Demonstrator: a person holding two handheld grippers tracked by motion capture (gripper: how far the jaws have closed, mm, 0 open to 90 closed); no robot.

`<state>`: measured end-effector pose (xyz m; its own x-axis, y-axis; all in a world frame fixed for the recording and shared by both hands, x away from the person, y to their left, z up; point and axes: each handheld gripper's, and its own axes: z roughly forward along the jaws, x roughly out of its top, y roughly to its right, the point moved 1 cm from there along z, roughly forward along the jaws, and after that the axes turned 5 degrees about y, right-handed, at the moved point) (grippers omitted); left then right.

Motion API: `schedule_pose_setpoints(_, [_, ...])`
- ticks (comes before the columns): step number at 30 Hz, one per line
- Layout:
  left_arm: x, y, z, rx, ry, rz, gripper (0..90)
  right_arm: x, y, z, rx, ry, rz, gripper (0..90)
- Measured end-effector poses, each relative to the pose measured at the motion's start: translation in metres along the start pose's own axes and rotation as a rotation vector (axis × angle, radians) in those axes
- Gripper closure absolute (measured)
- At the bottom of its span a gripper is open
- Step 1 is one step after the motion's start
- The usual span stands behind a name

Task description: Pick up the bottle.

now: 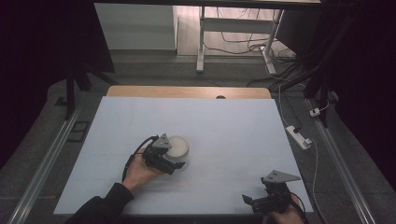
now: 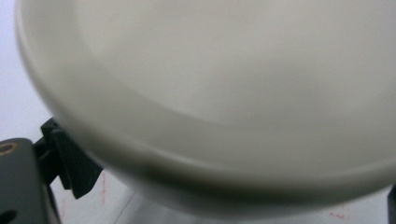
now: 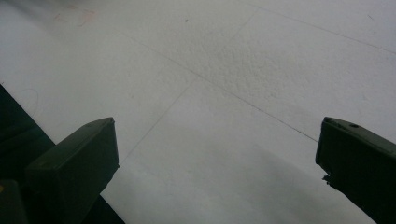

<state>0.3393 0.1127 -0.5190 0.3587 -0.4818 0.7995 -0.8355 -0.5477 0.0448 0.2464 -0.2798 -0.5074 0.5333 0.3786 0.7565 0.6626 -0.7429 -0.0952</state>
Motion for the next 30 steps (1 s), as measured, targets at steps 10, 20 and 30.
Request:
schedule_pose_setpoints(10, [0.009, 0.001, -0.008, 0.005, 0.013, -0.017, 7.5, 0.0, -0.001, 0.001, 0.001, -0.004, -0.012, 0.0])
schedule_pose_setpoints(20, [0.029, 0.002, -0.021, 0.02, 0.043, 0.003, 7.5, 0.0, -0.001, 0.001, 0.004, -0.002, -0.012, 0.0])
schedule_pose_setpoints(30, [0.038, 0.013, -0.023, 0.003, 0.048, 0.024, 7.5, 0.0, -0.001, 0.0, 0.009, 0.002, -0.013, 0.0])
